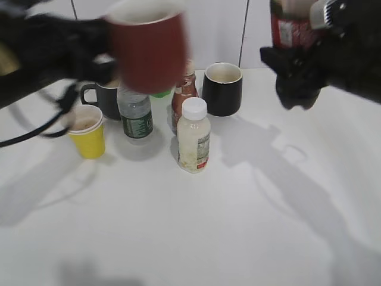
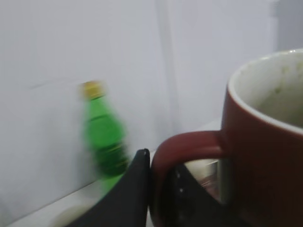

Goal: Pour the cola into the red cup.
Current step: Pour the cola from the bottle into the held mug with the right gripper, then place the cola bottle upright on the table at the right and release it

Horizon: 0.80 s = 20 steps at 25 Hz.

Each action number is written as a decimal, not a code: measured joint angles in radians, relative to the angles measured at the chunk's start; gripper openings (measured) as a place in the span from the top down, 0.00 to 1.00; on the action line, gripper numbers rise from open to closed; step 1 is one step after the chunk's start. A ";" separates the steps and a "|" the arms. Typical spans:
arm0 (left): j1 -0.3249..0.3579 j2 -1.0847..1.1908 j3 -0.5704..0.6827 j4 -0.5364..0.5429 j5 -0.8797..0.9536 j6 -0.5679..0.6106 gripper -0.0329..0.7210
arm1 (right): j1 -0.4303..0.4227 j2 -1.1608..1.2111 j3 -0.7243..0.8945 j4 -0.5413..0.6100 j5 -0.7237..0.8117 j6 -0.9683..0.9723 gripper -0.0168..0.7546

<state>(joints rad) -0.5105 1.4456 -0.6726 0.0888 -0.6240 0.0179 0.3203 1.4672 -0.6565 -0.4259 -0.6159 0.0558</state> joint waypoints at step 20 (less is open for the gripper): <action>0.663 0.504 0.059 0.087 -0.516 0.021 0.89 | -0.045 0.286 0.000 0.146 -0.331 0.056 0.36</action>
<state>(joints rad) 0.1521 1.9495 -0.6137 0.1762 -1.1395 0.0387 0.2757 1.7534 -0.6565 -0.2797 -0.9468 0.1120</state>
